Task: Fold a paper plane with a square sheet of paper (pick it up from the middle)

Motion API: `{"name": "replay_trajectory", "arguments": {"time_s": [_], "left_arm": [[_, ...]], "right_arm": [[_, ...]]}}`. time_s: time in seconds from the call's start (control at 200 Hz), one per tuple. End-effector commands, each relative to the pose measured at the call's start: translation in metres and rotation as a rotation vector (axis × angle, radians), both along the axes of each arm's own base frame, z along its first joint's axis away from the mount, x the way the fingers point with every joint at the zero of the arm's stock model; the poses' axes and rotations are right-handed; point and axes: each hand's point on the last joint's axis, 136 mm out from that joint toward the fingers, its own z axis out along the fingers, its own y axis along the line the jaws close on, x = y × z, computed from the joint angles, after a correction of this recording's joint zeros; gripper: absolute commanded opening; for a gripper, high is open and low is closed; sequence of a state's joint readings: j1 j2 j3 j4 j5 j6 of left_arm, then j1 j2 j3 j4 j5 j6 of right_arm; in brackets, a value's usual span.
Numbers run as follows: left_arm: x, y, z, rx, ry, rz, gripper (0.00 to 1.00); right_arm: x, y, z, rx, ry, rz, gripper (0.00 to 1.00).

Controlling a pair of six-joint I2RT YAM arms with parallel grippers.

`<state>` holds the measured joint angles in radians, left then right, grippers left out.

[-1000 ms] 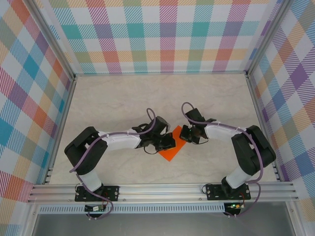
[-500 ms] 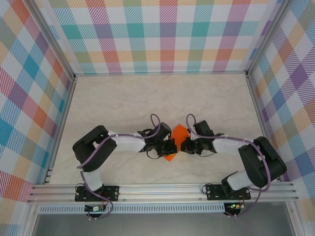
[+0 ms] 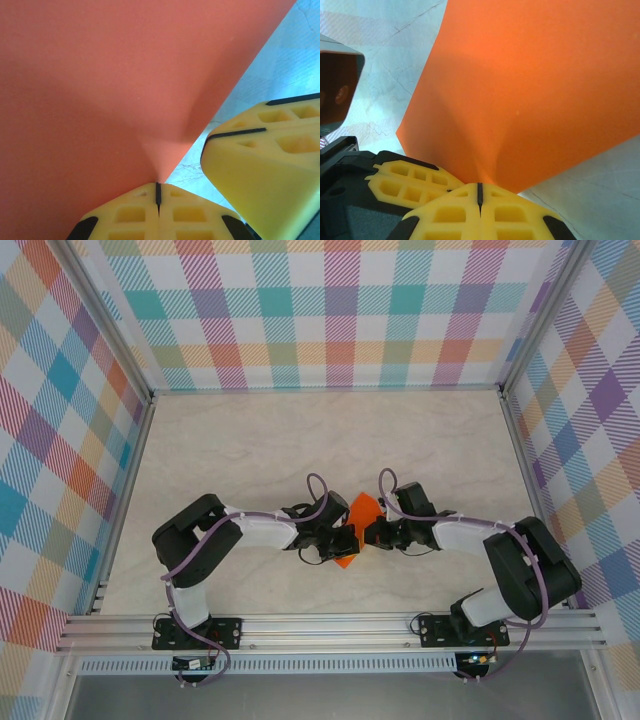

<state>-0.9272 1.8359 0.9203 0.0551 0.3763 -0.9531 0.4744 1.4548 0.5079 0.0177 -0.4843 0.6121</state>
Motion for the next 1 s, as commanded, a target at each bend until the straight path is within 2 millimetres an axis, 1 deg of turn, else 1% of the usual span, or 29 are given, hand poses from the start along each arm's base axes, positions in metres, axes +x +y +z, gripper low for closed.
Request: {"name": "replay_trajectory", "arguments": {"time_s": [0.0,0.105,0.22,0.38,0.485,0.535,0.675,0.835,1.0], "left_arm": [[-0.002,0.003,-0.005,0.040,-0.006,-0.012,0.00],[-0.003,0.004,-0.007,0.048,-0.004,-0.014,0.00],[-0.003,0.003,-0.006,0.042,-0.005,-0.019,0.00],[-0.001,-0.005,0.006,0.003,-0.024,-0.034,0.00],[0.002,-0.008,0.014,-0.021,-0.048,-0.034,0.00],[0.003,-0.005,0.012,0.003,-0.051,-0.028,0.00],[0.004,0.004,-0.001,0.071,-0.039,-0.018,0.00],[0.000,0.009,-0.009,0.095,-0.013,-0.013,0.00],[-0.007,0.020,-0.019,0.153,0.019,-0.015,0.00]], "right_arm": [[0.010,0.008,0.009,0.038,-0.035,0.027,0.00],[0.013,0.010,0.009,0.041,-0.037,0.025,0.00],[0.014,0.009,0.002,0.026,-0.022,0.025,0.00],[0.015,0.006,-0.009,-0.010,0.006,0.009,0.00],[0.014,0.005,-0.009,-0.011,0.007,0.007,0.00],[0.014,0.005,-0.008,-0.007,0.005,0.005,0.00],[0.016,0.007,-0.005,0.000,-0.007,0.011,0.00],[0.016,0.005,-0.010,-0.016,0.005,0.008,0.00],[0.022,-0.001,-0.014,-0.036,0.010,-0.018,0.00]]}}
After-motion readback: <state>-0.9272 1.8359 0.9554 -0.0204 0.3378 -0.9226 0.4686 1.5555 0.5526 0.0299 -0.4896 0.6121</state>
